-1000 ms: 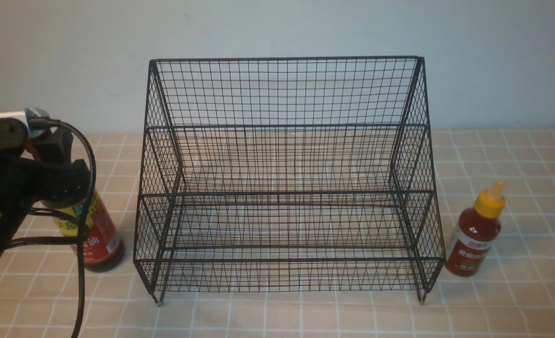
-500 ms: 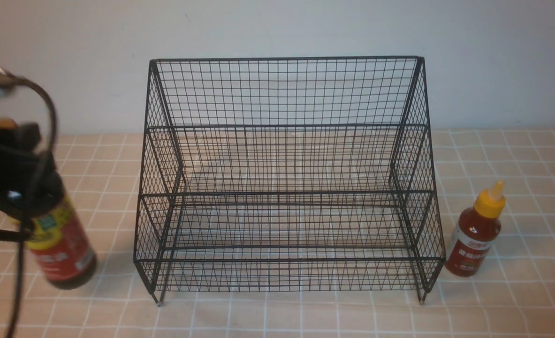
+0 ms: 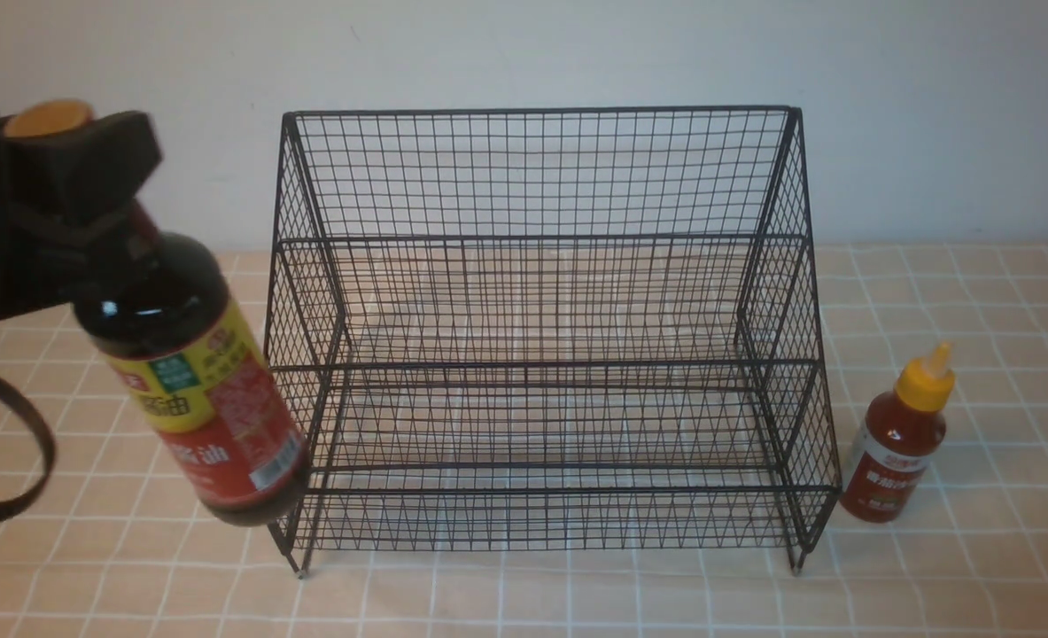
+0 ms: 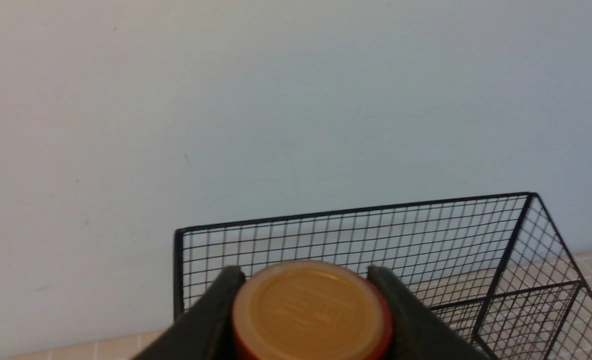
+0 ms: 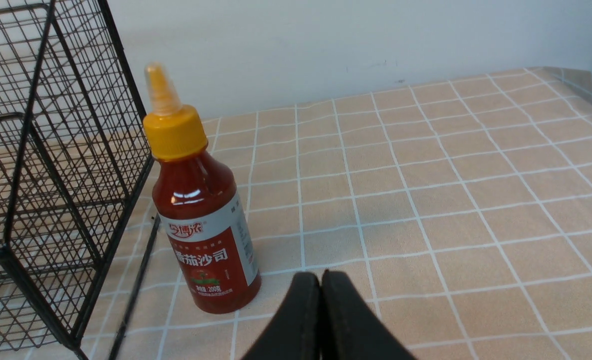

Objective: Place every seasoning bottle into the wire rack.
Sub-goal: Use the left arm to put the condiment bottle back on the shelf

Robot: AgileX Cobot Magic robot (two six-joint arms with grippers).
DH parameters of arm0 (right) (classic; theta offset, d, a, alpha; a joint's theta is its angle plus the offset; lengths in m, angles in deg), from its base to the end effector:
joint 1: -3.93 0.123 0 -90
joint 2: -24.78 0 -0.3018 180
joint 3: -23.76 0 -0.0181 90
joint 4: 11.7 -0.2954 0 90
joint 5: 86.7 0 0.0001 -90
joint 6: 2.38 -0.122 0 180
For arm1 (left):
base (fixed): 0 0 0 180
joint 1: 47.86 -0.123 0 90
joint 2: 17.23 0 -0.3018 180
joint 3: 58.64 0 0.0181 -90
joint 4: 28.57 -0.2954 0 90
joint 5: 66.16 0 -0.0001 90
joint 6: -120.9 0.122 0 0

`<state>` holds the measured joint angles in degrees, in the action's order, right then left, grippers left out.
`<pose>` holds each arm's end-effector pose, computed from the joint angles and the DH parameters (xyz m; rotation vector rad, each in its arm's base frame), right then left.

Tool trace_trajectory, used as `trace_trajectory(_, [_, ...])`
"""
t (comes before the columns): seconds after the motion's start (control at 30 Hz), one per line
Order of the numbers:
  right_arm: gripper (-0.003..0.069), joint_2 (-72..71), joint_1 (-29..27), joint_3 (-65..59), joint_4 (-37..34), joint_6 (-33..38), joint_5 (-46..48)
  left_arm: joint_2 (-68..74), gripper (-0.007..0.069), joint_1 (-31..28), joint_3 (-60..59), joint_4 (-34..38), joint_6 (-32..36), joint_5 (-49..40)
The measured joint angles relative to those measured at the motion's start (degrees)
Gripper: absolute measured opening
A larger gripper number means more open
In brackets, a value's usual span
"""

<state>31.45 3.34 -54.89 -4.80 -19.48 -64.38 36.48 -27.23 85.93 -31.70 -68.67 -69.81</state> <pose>0.1093 -0.0067 0.1635 0.2160 1.8641 0.0787 0.2232 -0.0836 0.3828 0.1987 1.6193 -0.3610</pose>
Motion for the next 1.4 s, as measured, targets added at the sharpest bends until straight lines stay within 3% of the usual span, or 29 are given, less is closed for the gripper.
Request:
trace_trajectory(0.47, [-0.0015, 0.0, 0.0, 0.0, 0.0, 0.0, 0.0, 12.6, 0.0269, 1.2, 0.0, -0.1, -0.1, 14.6])
trace_trajectory(0.77, [-0.0015, 0.0, 0.0, 0.0, 0.0, 0.0, 0.0, 17.9, 0.0269, 1.3, 0.2, -0.6, -0.4, 12.1])
trace_trajectory(0.97, [-0.0015, 0.0, 0.0, 0.0, 0.0, -0.1, 0.0, 19.0, 0.0269, 1.4, 0.6, -0.5, -0.5, 3.2])
trace_trajectory(1.23, [-0.0015, 0.0, 0.0, 0.0, 0.0, -0.3, 0.0, 19.0, 0.0270, 1.4, 0.9, -0.5, -0.5, 1.9])
trace_trajectory(1.4, [-0.0015, 0.0, 0.0, 0.0, 0.0, -0.3, 0.0, 18.9, 0.0365, 1.4, 1.0, -0.6, 0.4, 2.1])
